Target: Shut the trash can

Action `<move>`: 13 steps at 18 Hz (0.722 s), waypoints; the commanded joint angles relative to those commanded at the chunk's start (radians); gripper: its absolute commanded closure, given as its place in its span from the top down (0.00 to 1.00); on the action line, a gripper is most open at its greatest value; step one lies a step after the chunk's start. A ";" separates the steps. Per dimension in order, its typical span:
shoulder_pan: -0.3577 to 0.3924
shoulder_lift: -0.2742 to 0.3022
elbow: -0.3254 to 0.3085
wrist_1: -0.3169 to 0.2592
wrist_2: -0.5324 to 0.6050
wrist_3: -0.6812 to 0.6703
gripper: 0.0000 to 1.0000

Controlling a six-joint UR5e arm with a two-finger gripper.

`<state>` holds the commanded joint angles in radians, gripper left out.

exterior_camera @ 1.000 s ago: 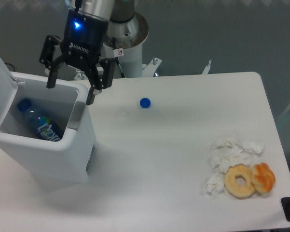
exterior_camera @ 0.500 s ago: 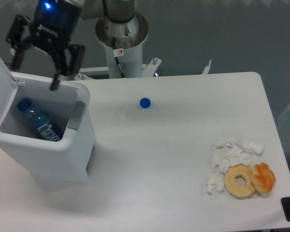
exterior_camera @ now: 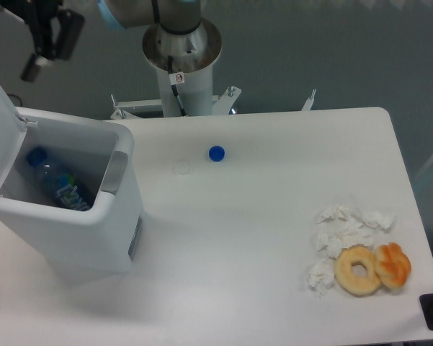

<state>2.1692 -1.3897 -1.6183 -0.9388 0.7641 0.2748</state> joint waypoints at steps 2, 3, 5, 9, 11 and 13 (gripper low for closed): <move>-0.028 -0.002 -0.002 0.000 -0.005 -0.008 1.00; -0.041 -0.002 -0.002 0.002 -0.005 -0.008 1.00; -0.069 -0.002 -0.002 0.002 -0.005 -0.008 1.00; -0.114 0.006 -0.002 0.000 -0.006 -0.013 1.00; -0.129 0.006 -0.002 0.002 -0.008 -0.009 1.00; -0.147 0.000 -0.002 0.002 -0.011 -0.008 1.00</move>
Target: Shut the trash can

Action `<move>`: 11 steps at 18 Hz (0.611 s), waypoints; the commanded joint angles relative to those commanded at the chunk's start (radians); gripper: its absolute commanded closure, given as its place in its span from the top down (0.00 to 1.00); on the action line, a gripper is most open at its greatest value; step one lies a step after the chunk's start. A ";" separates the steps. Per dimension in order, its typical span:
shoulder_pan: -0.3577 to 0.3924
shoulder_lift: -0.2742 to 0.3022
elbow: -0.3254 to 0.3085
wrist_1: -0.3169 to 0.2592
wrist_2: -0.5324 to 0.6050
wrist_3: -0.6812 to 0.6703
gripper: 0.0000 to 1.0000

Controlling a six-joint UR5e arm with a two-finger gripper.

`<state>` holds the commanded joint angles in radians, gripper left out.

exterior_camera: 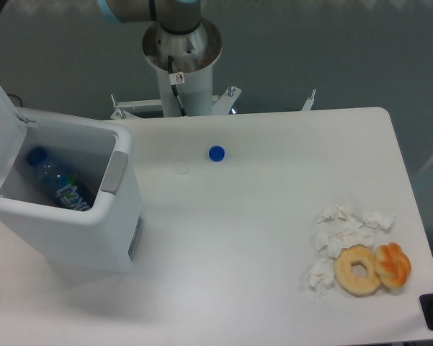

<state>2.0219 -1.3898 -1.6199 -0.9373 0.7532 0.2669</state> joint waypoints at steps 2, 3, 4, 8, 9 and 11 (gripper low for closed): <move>-0.023 -0.012 -0.005 0.000 -0.012 0.002 1.00; -0.034 -0.017 -0.008 0.002 -0.014 0.003 1.00; -0.041 -0.018 -0.008 0.002 -0.015 0.003 1.00; -0.077 -0.044 -0.011 0.003 -0.018 0.006 1.00; -0.081 -0.054 -0.011 0.003 -0.018 0.008 1.00; -0.104 -0.080 -0.003 0.006 -0.017 0.008 1.00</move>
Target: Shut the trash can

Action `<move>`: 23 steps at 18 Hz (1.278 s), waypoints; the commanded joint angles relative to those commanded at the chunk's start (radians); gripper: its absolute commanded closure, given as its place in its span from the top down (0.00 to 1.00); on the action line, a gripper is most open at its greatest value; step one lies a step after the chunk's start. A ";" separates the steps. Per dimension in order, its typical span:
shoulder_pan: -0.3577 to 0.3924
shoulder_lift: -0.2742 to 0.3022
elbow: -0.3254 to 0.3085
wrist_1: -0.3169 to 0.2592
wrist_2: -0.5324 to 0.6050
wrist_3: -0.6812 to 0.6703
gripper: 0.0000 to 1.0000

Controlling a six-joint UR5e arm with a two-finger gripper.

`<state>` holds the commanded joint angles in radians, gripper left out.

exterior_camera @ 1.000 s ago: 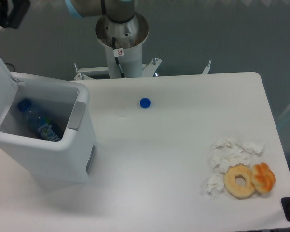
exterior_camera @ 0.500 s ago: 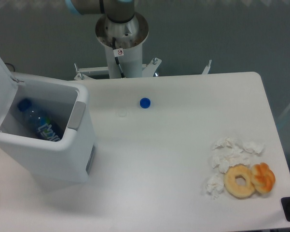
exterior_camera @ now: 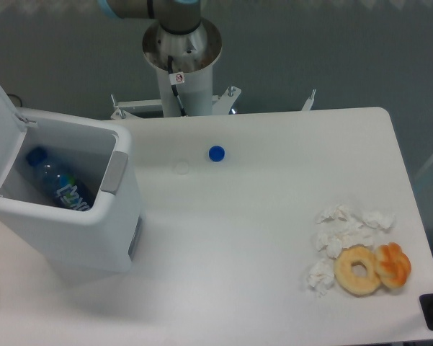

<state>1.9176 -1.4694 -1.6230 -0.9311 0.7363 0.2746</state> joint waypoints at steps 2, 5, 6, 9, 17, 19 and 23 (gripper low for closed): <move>-0.012 -0.017 0.002 0.000 0.000 0.000 1.00; -0.019 -0.038 0.006 0.005 0.000 0.002 1.00; -0.020 -0.040 0.006 0.011 0.000 0.002 1.00; -0.022 -0.058 0.009 0.014 0.002 0.003 1.00; -0.019 -0.100 0.012 0.028 0.020 0.018 1.00; -0.017 -0.100 0.012 0.028 0.034 0.025 1.00; -0.009 -0.098 0.012 0.028 0.041 0.040 1.00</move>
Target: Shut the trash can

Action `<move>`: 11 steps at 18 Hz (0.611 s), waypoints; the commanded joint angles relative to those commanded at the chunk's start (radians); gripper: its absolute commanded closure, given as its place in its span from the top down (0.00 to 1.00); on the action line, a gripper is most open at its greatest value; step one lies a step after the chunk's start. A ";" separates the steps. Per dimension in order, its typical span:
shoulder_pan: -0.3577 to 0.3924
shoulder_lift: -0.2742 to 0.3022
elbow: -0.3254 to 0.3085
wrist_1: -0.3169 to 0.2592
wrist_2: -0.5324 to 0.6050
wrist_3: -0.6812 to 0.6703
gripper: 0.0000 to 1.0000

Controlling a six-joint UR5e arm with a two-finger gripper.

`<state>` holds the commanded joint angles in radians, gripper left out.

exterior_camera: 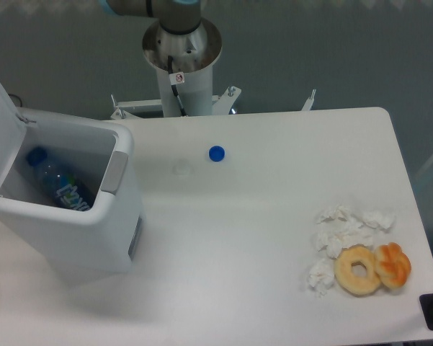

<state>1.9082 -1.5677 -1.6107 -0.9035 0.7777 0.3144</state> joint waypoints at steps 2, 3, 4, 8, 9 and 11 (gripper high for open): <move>0.014 0.002 0.000 -0.002 0.000 0.005 1.00; 0.021 0.002 0.000 -0.002 0.000 0.008 1.00; 0.031 0.002 0.000 0.000 0.000 0.011 1.00; 0.074 0.005 -0.003 0.000 0.070 0.021 1.00; 0.089 0.005 -0.006 -0.002 0.084 0.038 1.00; 0.121 0.005 -0.009 -0.002 0.087 0.055 1.00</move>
<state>2.0293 -1.5631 -1.6199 -0.9050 0.8652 0.3696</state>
